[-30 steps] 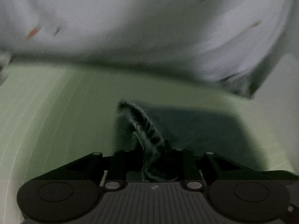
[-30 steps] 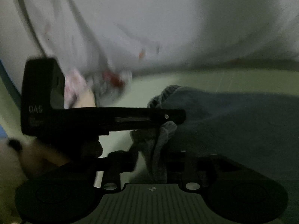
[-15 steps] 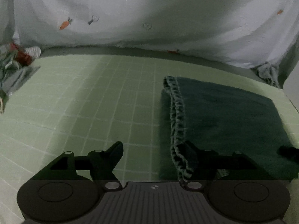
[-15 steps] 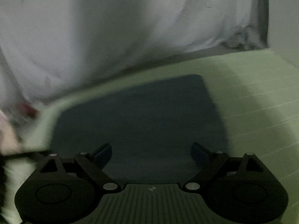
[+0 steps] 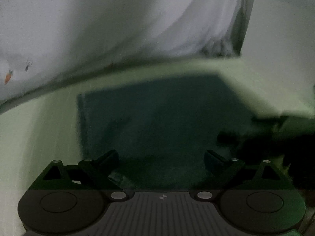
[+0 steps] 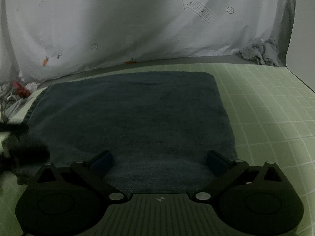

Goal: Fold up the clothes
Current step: 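Open both grippers and withdraw them from the folded jeans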

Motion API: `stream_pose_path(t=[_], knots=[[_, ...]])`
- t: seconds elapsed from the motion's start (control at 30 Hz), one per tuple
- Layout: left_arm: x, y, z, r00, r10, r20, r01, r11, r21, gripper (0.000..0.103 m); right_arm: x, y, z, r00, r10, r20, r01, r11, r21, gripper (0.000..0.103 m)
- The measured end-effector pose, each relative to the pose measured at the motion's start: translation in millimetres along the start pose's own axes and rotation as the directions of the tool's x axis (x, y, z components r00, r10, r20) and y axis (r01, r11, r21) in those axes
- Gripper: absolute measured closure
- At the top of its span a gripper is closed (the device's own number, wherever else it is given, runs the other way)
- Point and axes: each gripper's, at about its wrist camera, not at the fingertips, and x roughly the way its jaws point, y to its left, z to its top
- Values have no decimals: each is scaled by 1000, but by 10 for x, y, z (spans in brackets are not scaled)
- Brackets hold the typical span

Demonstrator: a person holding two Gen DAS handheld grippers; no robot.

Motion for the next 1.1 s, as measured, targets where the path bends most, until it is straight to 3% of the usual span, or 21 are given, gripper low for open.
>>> stream_pose_path(t=[0.2,0.33,0.47,0.57,0.73,0.87,1.1], knots=[[-281,332,-259,998,23,-65,-33,987,-154,6,46,-7,31,1000,-8,-5,8,1000,5,0],[-439,449,-58,998,47,41,-36,969,-243,0,62,8,66,1000,-19,-21,19,1000,13,0],[-446,380,272,984,15,178,43,947,-318,0,75,1,65,999,-23,-26,24,999,24,0],[-225,225,401,985,-19,174,71,952,-298,0,75,-2,58,999,-23,-25,24,999,27,0],[251,7,265,1000,25,8,-23,978,-206,0,79,-26,49,1000,-16,-24,17,999,32,0],[363,-122,120,998,57,-4,-57,990,-130,0,103,-33,41,1000,-12,-27,13,999,44,0],[349,-140,104,998,57,-13,-58,987,-147,0,119,-45,37,1000,-13,-28,15,999,46,0]])
